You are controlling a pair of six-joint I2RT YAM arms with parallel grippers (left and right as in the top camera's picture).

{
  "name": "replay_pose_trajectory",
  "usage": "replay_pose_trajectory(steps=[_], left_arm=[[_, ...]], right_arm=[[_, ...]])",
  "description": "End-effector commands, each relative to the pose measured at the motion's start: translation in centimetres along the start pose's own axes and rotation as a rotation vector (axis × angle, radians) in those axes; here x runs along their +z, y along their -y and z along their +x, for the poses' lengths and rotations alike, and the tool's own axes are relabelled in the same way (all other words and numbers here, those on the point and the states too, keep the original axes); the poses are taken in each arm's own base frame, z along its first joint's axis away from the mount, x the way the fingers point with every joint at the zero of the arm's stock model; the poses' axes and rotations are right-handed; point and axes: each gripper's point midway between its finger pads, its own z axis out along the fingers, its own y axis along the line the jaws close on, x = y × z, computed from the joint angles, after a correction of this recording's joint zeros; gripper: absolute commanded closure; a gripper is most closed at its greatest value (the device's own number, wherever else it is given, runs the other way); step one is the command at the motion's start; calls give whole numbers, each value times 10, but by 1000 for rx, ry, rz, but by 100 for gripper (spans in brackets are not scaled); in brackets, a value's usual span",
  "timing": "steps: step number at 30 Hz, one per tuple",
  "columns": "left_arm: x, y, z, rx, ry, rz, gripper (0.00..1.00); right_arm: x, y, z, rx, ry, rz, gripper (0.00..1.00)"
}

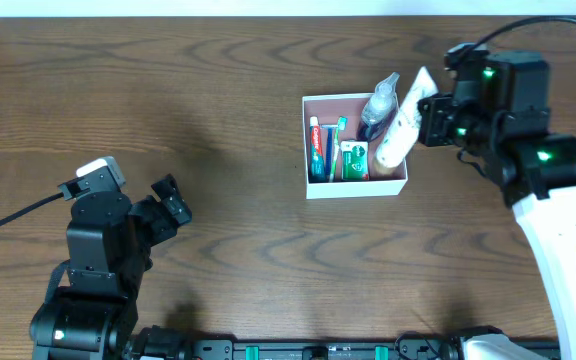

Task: Pack container
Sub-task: 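Carry the white tube left and lower it into the box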

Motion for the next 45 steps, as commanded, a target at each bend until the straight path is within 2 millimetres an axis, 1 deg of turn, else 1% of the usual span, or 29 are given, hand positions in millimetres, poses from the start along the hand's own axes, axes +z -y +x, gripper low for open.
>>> replay_pose_trajectory(steps=[1,3,5,10,15,18,26,34,45], left_arm=[[0,-1,-1,-11,5,-6,2],[0,-1,-1,-11,5,-6,2],[0,-1,-1,-11,5,-6,2],[0,-1,-1,-11,5,-6,2],[0,-1,-1,-11,5,-6,2],[0,-1,-1,-11,5,-6,2],[0,-1,-1,-11,5,-6,2],[0,-1,-1,-11,5,-6,2],[0,-1,-1,-11,5,-6,2]], right_arm=[[1,-5,-7,-22,23,26,99],[7,-11,-4,-53,7,17,99],[13,-13,-1,-71,-7,35,99],[27,-6,3,-96,-23,128,99],[50,-5,10,-93,-57,142,99],[60,1,9,-78,-57,176,99],[82,6,14,-64,-79,192,99],[95,9,23,-54,-116,200,99],[96,8,24,-46,-120,194,99]])
